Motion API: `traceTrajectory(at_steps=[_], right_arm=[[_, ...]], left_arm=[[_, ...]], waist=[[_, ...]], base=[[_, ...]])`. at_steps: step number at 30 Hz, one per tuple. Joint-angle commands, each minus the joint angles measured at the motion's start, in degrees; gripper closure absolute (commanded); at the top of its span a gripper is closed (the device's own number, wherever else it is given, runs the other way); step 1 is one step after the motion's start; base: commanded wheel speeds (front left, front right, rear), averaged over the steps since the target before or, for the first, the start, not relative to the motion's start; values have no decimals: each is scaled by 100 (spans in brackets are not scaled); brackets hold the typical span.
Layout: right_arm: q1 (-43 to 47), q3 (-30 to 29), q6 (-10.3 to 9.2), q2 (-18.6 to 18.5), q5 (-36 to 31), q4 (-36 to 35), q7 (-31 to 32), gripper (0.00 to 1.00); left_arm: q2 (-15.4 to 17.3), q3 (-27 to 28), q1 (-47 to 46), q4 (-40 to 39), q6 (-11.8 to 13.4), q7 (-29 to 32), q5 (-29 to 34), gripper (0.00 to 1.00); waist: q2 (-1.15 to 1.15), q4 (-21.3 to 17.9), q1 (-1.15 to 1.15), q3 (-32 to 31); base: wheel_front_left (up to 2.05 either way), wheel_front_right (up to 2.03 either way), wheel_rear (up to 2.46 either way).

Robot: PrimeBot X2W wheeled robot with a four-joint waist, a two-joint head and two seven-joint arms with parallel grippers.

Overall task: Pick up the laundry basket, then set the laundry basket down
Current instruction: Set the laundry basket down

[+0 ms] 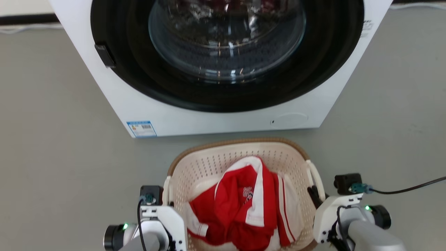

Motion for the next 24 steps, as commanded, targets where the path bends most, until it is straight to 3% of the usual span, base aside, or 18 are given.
traceTrajectory(at_steps=[1, 7, 15, 24], right_arm=[[-145, 64, 35, -62, -57, -152, -158, 100], [-359, -184, 35, -304, -265, -471, -173, 100], [-435, -1030, 35, -659, -1109, -1134, -175, 100], [-375, -1873, 35, -835, -1955, -1811, -176, 100]], left_arm=[[70, 122, -325, -124, 74, -91, 74, 100], [71, 352, -651, -398, 303, -100, 364, 100], [105, 1014, -913, -973, 613, -102, 1221, 100], [91, 1667, -1075, -1374, 703, -102, 2022, 100]], waist=[[0, 39, 0, 265], [0, 91, 0, 778], [0, 188, 0, 1737], [0, 245, 0, 2548]], base=[[0, 0, 0], [0, 0, 0], [0, 0, 0], [0, 0, 0]])
